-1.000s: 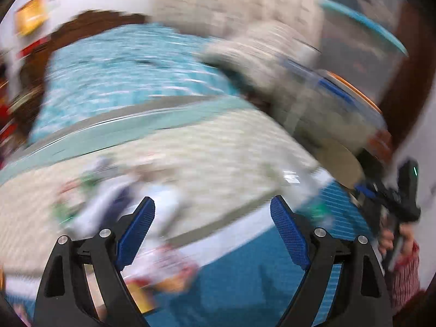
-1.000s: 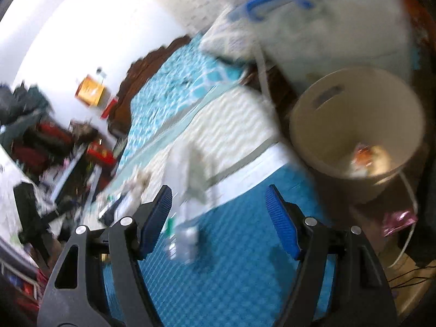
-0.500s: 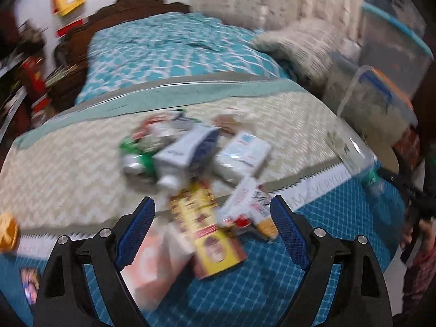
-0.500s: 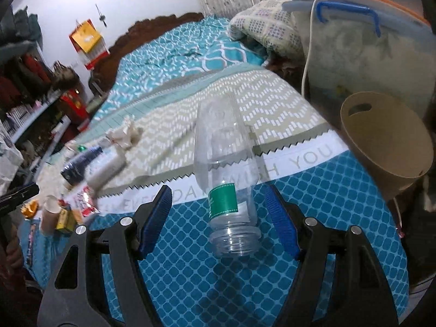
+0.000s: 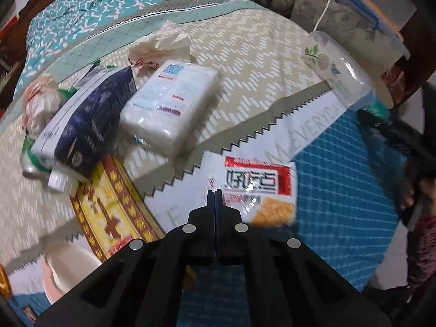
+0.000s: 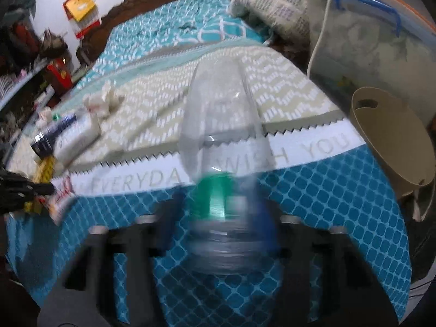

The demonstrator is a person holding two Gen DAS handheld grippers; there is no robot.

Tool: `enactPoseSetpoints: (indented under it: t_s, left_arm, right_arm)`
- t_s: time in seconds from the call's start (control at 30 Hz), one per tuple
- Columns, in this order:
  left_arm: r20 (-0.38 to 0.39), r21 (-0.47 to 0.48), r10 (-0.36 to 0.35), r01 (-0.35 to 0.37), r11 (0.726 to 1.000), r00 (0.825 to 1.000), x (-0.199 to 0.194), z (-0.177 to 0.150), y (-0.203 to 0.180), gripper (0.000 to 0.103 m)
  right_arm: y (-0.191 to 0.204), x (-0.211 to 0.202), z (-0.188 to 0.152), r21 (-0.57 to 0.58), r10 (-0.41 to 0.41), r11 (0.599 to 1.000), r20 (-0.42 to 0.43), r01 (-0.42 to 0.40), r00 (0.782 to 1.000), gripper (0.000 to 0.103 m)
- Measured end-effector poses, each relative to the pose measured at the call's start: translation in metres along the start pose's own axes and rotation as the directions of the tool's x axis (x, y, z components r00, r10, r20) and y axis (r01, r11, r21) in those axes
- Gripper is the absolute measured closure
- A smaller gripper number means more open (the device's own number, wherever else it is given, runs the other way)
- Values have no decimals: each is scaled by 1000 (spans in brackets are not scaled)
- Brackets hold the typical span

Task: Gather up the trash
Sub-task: 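Grasp the clear plastic bottle with the right tool, then grasp the red-white snack packet with the left tool while the right tool holds the bottle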

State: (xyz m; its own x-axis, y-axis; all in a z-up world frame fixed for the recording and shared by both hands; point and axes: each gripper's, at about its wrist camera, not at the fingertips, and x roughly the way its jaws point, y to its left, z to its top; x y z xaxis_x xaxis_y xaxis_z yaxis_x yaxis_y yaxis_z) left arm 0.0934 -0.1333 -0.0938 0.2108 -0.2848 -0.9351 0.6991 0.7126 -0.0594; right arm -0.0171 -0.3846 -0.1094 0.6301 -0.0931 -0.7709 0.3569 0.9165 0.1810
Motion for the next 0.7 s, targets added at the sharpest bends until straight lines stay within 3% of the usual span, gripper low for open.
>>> enactPoseSetpoints:
  t_s: [0.1,0.17,0.23,0.27,0.3,0.5,0.7]
  left_arm:
    - [51,-20,-46,47,999,998,-19,-6,-3,103]
    - [83,-23,-30,32,999,996,-28,-9,-6,102]
    - [86,-45,27,-23,999,996,-31,-8,-3,73]
    - [87,-57,49,-44,997,995,-32,-7,-1,31]
    - [102,-67,61,-54,996,993,-35,-8,2,16]
    - [66,-43,51,-49,998,996,-25,7,-7,17]
    - [-83,0,70,-71,998,994,24,12,-24,16]
  right_arm:
    - [-1,-4,-5,-3,25,1000,18,-25,1000,60]
    - [-4,-9,-7,1,31,1000,33,-31,999,60]
    - [-8,-15,-10,17,42,999,46,-43,998,60]
    - [-10,-17,-11,24,47,999,51,-49,998,60]
    - [-12,-21,-13,32,53,998,58,-55,997,60]
    - [-23,-32,-26,68,75,994,69,-80,995,60]
    - [-29,-34,-32,112,97,988,76,-105,992,60]
